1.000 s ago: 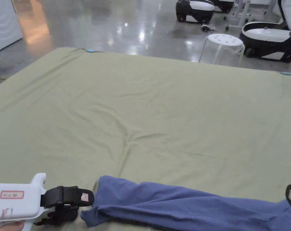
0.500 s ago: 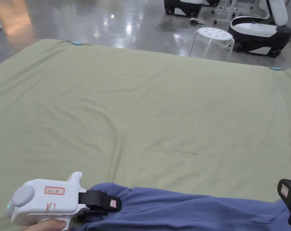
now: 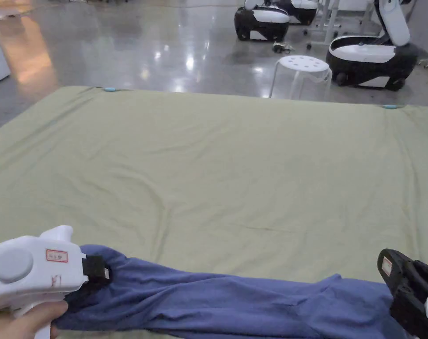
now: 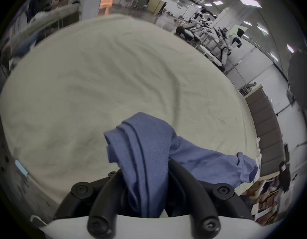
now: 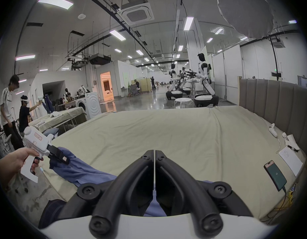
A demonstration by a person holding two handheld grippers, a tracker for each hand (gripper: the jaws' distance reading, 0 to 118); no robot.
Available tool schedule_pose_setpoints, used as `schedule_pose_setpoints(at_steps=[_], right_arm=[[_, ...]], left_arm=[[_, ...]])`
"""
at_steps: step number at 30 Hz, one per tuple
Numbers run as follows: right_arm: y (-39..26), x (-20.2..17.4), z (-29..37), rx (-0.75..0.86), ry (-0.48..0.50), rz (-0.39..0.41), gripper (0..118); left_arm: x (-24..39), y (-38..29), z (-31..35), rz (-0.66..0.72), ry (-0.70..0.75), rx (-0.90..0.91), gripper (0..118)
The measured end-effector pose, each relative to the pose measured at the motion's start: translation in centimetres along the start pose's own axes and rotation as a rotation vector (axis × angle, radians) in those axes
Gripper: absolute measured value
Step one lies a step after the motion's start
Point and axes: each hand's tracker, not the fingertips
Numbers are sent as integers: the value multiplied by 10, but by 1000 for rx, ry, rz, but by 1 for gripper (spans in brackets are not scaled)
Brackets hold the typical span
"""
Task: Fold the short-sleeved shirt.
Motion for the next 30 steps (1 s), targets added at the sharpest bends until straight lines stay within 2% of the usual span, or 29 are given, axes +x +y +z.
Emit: schedule_pose_setpoints(at_steps=[2,5,10,12,14,15,16,18,21,23,25,28,30], right_arm=[[1,-1,8,48,-7,11,2],[1,-3,18,79,-9,64,2],[-4,6,28,105,18,36,2],[-8,13,28,102,32,-5,2],[-9,19,31,97,31,-14,2],[-9,21,33,99,29,-16,2],[-9,24,33,100,20,-18,2],[-7,29,34,89,-2,-22,2],[-5,37,33,76,11,-29,2],[-6,40,33,61,18,-25,2],[-8,41,34,47,13,-18,2],[-14,44,33,27,9,-25,2],[-18,44,30,6,4,-36,2]], left_arm=[[46,-15,22,-80,-6,70,9],[101,-31,24,-56,-99,105,9],[182,-82,-47,-23,-123,-3,9],[200,-99,-81,-7,-80,-11,9],[208,-110,-104,14,-1,-6,9],[210,-112,-111,17,5,-14,11],[210,-113,-116,1,16,-30,18],[210,-110,-108,-40,-65,-35,38],[213,-96,-82,-52,-83,-30,68],[211,-90,-41,-88,-182,115,70],[202,-89,-8,-176,-229,187,70],[181,-93,11,-267,-109,269,70],[166,-92,3,-268,-22,226,70]])
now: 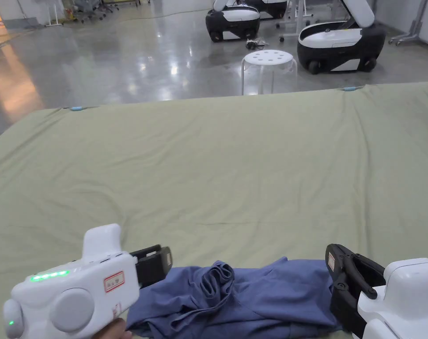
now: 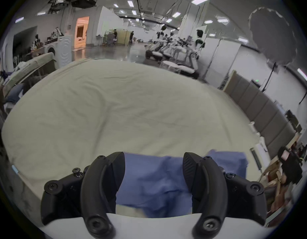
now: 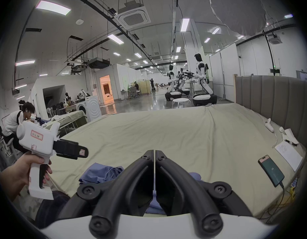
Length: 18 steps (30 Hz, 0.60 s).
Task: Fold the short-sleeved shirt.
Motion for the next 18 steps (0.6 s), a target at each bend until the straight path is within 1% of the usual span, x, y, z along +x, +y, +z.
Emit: schedule_pose_setpoints(at_steps=[3,5,6,7,8,9,11,12,14,15,17,18], right_arm=[[-5,-1,-4,-23,-3,-11,2],[-8,-2,-6,-40,-1,-21,2],[-10,-3,-7,-47,-1,-21,2],[-11,-3,-9,-53,-3,-19,3],[-12,-4,-10,-58,-1,-20,3],[-12,-3,-11,-63,0,-24,3],[-13,-4,-13,-68,-3,-26,3],[-14,-3,-13,-73,-6,-22,3],[-14,-2,-15,-80,-13,-19,3],[-14,0,-15,-83,-15,-21,3],[-14,2,-16,-90,-20,-21,3],[-13,2,-16,-90,-25,-19,2]], left_arm=[[-26,-7,-15,96,-26,-84,64],[-29,-14,-27,122,-122,-123,57],[-25,-19,-30,114,-171,-134,43],[-15,-25,-38,89,-175,-159,26],[-2,-33,-47,62,-157,-185,24],[8,-39,-55,34,-173,-200,24],[31,-49,-65,37,-216,-187,24],[46,-54,-69,16,-244,-174,24],[71,-57,-86,-22,-289,-217,24],[83,-59,-93,-27,-271,-219,24],[99,-65,-98,-125,-259,-219,24],[102,-66,-98,-153,-258,-222,24]])
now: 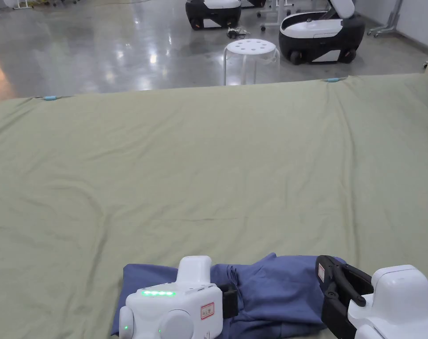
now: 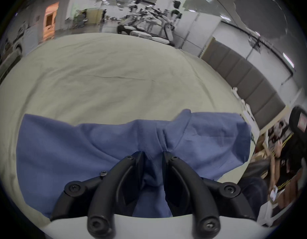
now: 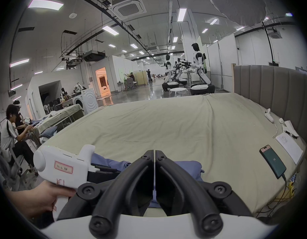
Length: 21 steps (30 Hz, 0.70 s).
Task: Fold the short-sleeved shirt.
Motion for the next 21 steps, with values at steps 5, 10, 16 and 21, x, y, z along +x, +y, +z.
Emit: schedule_pose_setpoints(at_steps=[5,10,16,21], right_arm=[[2,3,4,10,5,-5,3],[4,-7,0,6,35,-21,3],[4,-16,2,6,55,-12,3],[3,-26,-9,-18,66,-13,3]], left_arm=[[-17,3,49,17,27,65,24],[-58,12,81,185,-56,91,62],[-153,29,148,367,-321,104,86],[-246,25,145,521,-415,20,86]])
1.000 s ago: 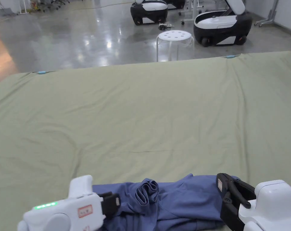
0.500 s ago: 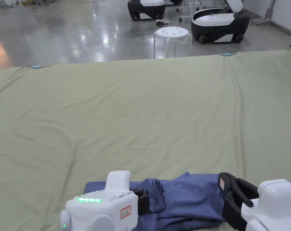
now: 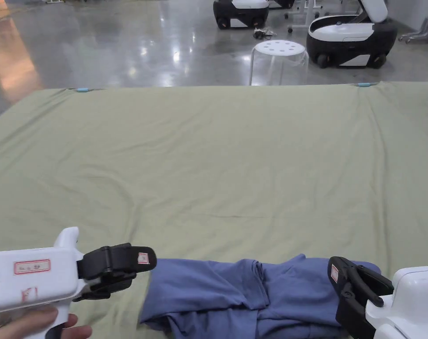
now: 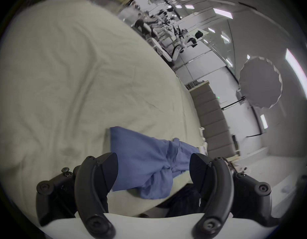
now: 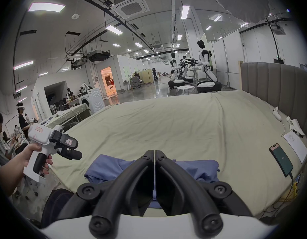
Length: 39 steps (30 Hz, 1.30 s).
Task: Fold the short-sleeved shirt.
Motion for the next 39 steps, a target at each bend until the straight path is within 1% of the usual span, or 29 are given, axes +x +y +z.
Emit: schedule_pose_setpoints(at_steps=[2,5,7,10,11,12,13,14,15,17,18,19,20,21,22,23,24,26,28,32,35,37,39], right_arm=[[0,-7,-4,-9,5,19,3],[0,-15,-12,-25,10,38,3],[-1,-18,-19,-37,0,49,3],[-2,-20,-29,-59,-8,40,3],[-2,-21,-32,-66,-11,39,3],[-2,-23,-35,-72,-14,42,3],[-1,-25,-37,-76,-19,50,3],[0,-27,-38,-78,-22,60,3],[0,-28,-40,-79,-24,68,3],[3,-31,-42,-81,-23,75,3],[3,-33,-44,-83,-24,78,3],[4,-35,-45,-84,-25,84,3],[5,-37,-46,-83,-26,88,3],[5,-38,-46,-83,-24,88,3],[5,-39,-47,-83,-22,87,3],[5,-41,-48,-83,-20,86,3],[5,-42,-48,-81,-20,85,3],[5,-46,-45,-77,-14,85,3],[5,-47,-41,-67,-13,87,3],[7,-46,-27,-50,-15,96,3],[7,-42,-18,-32,-16,93,3],[7,-39,-14,-19,-16,80,3],[6,-35,-10,-6,-10,57,3]], left_arm=[[-26,7,-3,81,-68,-56,86],[-55,13,-18,178,-88,-90,86],[-67,14,-32,194,-132,-125,86],[-73,7,-69,203,-207,-242,86],[-75,5,-81,195,-270,-264,86],[-74,4,-87,190,-332,-248,86],[-91,15,-93,187,-378,-241,86],[-90,16,-100,184,-383,-250,86],[-88,22,-109,171,-383,-306,86],[-86,25,-114,178,-383,-315,84],[-84,27,-115,188,-372,-324,81],[-81,30,-115,187,-342,-345,65],[-76,31,-115,167,-290,-353,37],[-72,29,-116,136,-202,-349,15],[-70,27,-120,93,-80,-353,14],[-71,24,-124,82,-19,-362,13],[-74,25,-121,131,-118,-343,13],[-64,23,-113,142,-69,-309,13],[-57,21,-102,103,-47,-258,13],[-60,25,-56,114,66,-129,13],[-60,30,-18,128,192,-42,13],[-52,29,2,146,245,36,13],[-43,31,16,153,305,76,13]])
